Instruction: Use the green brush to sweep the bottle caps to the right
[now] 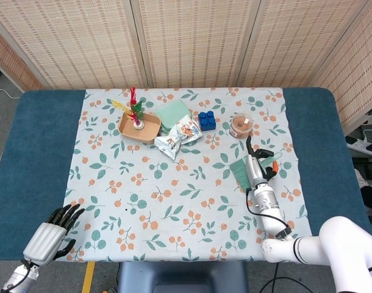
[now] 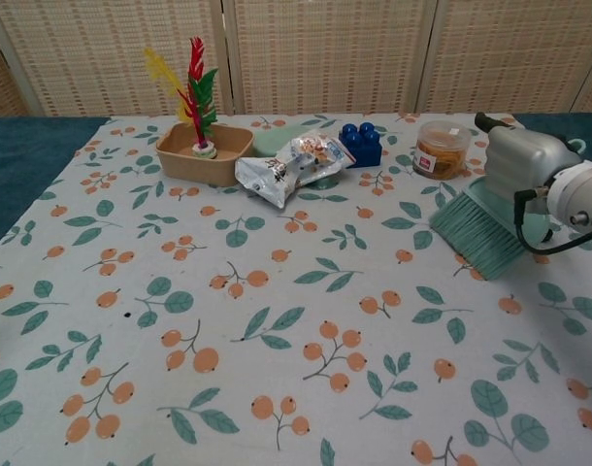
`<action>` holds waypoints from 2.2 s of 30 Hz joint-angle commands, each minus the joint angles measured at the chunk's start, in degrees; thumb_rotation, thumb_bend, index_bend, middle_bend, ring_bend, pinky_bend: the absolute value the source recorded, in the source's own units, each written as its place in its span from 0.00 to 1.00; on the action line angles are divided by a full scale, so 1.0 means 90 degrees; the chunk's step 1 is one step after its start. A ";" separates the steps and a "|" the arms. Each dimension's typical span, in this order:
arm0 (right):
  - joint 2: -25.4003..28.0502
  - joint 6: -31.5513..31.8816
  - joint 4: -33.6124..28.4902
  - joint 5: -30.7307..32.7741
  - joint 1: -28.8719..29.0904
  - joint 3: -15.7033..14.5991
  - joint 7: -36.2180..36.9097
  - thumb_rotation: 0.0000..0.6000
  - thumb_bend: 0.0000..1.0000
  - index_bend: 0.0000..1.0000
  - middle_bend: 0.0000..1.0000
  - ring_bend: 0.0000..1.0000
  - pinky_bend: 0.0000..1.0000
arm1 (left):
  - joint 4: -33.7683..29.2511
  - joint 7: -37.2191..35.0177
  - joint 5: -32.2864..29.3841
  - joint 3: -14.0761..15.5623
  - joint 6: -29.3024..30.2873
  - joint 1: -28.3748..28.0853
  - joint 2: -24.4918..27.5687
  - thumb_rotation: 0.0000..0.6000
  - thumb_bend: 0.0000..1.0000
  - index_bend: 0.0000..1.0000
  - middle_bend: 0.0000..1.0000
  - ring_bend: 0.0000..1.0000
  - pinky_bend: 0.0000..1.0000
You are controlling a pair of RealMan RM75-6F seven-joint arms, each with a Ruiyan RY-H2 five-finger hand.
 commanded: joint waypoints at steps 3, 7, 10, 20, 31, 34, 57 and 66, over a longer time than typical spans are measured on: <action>0.0152 -0.0085 0.0262 0.0032 -0.0086 -0.0115 0.0016 1.00 0.44 1.00 0.83 0.57 0.00 | -0.0012 0.0071 -0.0023 -0.0004 -0.0027 -0.0001 -0.0026 1.00 0.39 0.00 0.00 0.00 0.12; 0.0308 -0.0150 0.0404 0.0053 -0.0157 -0.0184 0.0054 1.00 0.44 1.00 0.83 0.57 0.00 | -0.0004 0.0115 -0.0060 -0.0013 -0.0061 -0.0004 -0.0052 1.00 0.39 0.00 0.00 0.00 0.12; 0.0413 -0.0225 0.0547 0.0080 -0.0250 -0.0273 0.0085 1.00 0.44 1.00 0.83 0.57 0.00 | -0.0002 0.0147 -0.0079 -0.0015 -0.0086 -0.0008 -0.0066 1.00 0.39 0.00 0.00 0.00 0.12; 0.0788 -0.0399 0.0789 -0.0155 -0.0579 -0.0377 0.0665 1.00 0.44 1.00 0.83 0.57 0.00 | -0.0035 0.0192 -0.0130 -0.0049 -0.0078 -0.0008 -0.0083 1.00 0.39 0.00 0.00 0.00 0.12; 0.2425 -0.0022 -0.1496 -0.1265 -0.1109 0.0555 0.4233 1.00 0.44 1.00 0.83 0.57 0.00 | -0.0091 0.0199 0.0008 0.0012 -0.0041 -0.0012 -0.0075 1.00 0.39 0.00 0.00 0.00 0.12; 0.2438 0.0060 -0.2383 -0.1320 -0.1435 0.0798 0.5268 1.00 0.44 1.00 0.83 0.57 0.00 | -0.0120 0.0167 0.0049 0.0015 -0.0001 -0.0012 -0.0058 1.00 0.39 0.00 0.00 0.00 0.12; -0.0524 0.0753 -0.1717 -0.2139 -0.2296 0.0580 0.5302 1.00 0.44 0.69 0.70 0.52 0.00 | -0.0066 -0.0123 0.0227 0.0135 0.0074 -0.0001 0.0069 1.00 0.39 0.00 0.00 0.00 0.12; -0.0417 0.0883 -0.2026 -0.1837 -0.2393 0.0529 0.4503 1.00 0.33 0.00 0.12 0.18 0.00 | -0.0069 -0.0226 0.0217 0.0148 0.0013 -0.0028 0.0099 1.00 0.39 0.00 0.00 0.00 0.12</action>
